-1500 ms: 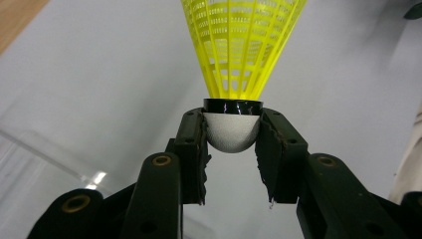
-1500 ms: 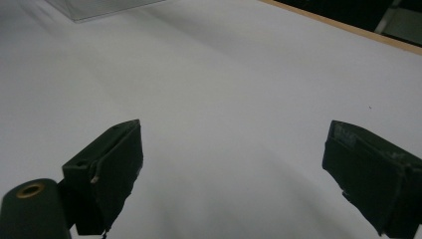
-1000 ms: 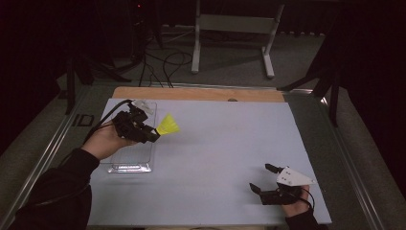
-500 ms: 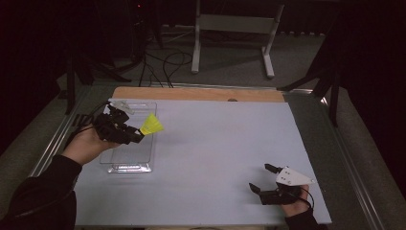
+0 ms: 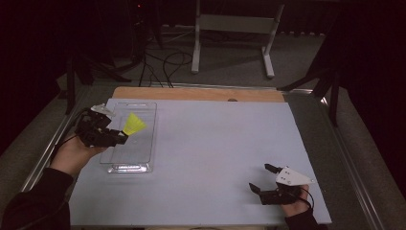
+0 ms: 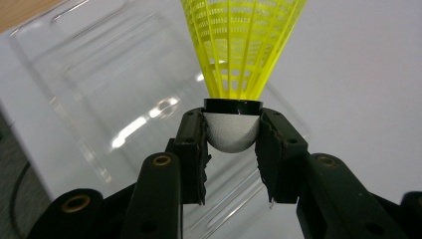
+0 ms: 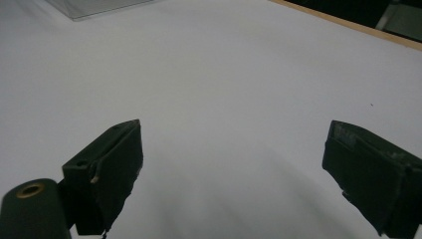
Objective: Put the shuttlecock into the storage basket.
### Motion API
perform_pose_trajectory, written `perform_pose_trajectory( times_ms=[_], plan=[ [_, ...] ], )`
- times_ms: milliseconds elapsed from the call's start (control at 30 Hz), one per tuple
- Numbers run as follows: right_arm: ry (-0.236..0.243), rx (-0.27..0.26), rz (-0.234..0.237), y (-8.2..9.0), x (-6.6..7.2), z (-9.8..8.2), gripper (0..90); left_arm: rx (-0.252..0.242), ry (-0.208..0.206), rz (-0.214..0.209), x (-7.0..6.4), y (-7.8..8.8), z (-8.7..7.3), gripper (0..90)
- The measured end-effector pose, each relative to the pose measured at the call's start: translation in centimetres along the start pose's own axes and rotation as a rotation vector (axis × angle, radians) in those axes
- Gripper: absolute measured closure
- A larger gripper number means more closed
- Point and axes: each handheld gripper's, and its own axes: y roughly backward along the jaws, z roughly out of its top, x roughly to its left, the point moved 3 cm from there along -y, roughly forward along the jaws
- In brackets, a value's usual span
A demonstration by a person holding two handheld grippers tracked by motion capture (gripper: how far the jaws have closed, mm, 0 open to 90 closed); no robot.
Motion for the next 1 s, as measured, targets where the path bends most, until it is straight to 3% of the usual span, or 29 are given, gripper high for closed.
perform_pose_trajectory(
  times_ms=[133, 200, 267, 400, 467, 533, 567, 867, 1000],
  plan=[
    [-0.001, 0.005, 0.002, 0.0, 0.0, 0.0, 9.1, 0.009, 0.035, 0.05, 0.4, -0.1, -1.0, 66.0],
    [0.001, 0.006, 0.002, -0.1, 0.0, 0.0, 9.1, 0.007, 0.054, 0.052, 0.6, -0.1, -1.4, 66.0],
    [0.0, 0.005, 0.002, 0.0, 0.0, 0.0, 9.1, 0.009, 0.056, 0.085, 0.8, -0.2, -1.8, 66.0],
    [0.0, 0.006, 0.002, 0.0, 0.0, 0.0, 9.1, 0.01, 0.067, 0.085, 1.0, -0.2, -2.5, 66.0],
    [0.0, 0.006, 0.002, 0.0, 0.0, 0.0, 9.2, 0.017, 0.072, 0.109, 1.2, -0.3, -2.8, 66.0],
    [-0.002, 0.007, 0.003, -0.1, 0.0, -0.1, 9.1, 0.01, 0.086, 0.093, 1.2, -0.3, -3.2, 66.0],
    [-0.002, 0.007, 0.004, -0.1, 0.0, -0.1, 9.1, 0.015, 0.081, 0.109, 1.3, -0.3, -3.3, 65.9],
    [-0.002, 0.009, 0.006, -0.1, 0.0, -0.1, 9.1, 0.039, 0.093, 0.097, 1.9, -0.7, -4.8, 65.9],
    [-0.003, 0.009, 0.007, -0.1, 0.0, -0.1, 9.2, 0.046, 0.075, 0.094, 2.1, -1.1, -5.3, 65.9]
  ],
)
